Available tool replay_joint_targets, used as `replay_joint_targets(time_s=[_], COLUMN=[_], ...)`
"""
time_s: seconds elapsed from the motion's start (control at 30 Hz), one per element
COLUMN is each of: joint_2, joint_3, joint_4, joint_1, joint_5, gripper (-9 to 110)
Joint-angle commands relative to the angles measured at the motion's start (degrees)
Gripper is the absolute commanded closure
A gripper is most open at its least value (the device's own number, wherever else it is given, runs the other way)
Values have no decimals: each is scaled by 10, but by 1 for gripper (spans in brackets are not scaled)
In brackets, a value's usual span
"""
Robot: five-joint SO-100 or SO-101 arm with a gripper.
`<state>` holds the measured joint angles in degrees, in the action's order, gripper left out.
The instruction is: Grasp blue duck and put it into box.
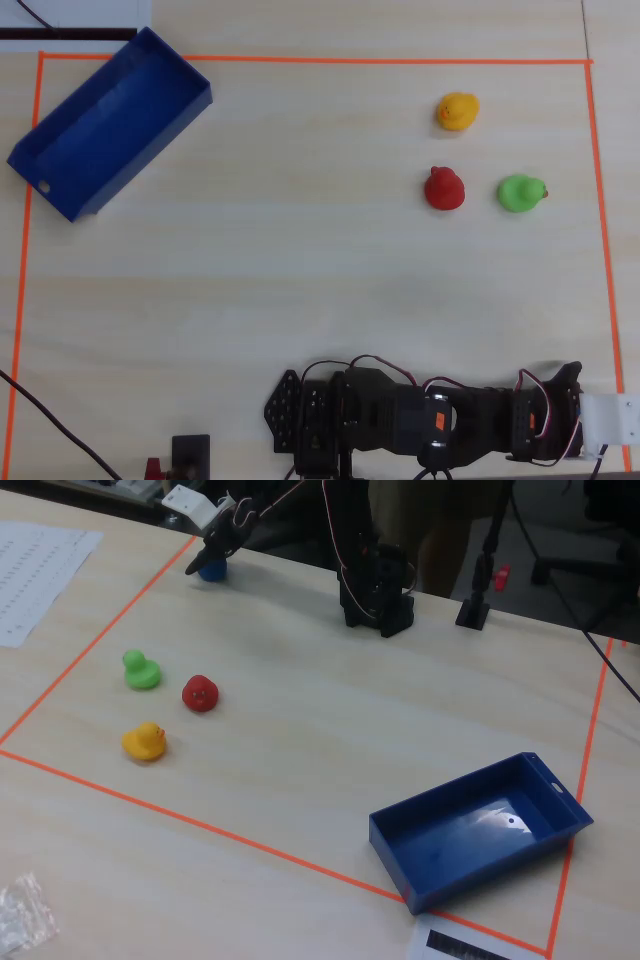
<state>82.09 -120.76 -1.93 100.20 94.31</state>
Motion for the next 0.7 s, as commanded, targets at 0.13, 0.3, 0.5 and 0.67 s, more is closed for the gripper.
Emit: replay_joint_targets(time_s=[0.13, 0.3, 0.5, 0.67], joint_2=[4, 5, 7, 3], joint_3=[-9, -24, -41, -63], joint_4=[-29, -37, -45, -65], joint_1=[14, 15, 13, 11], joint_5=[25, 38, 47, 61], gripper=[60, 61, 61, 61])
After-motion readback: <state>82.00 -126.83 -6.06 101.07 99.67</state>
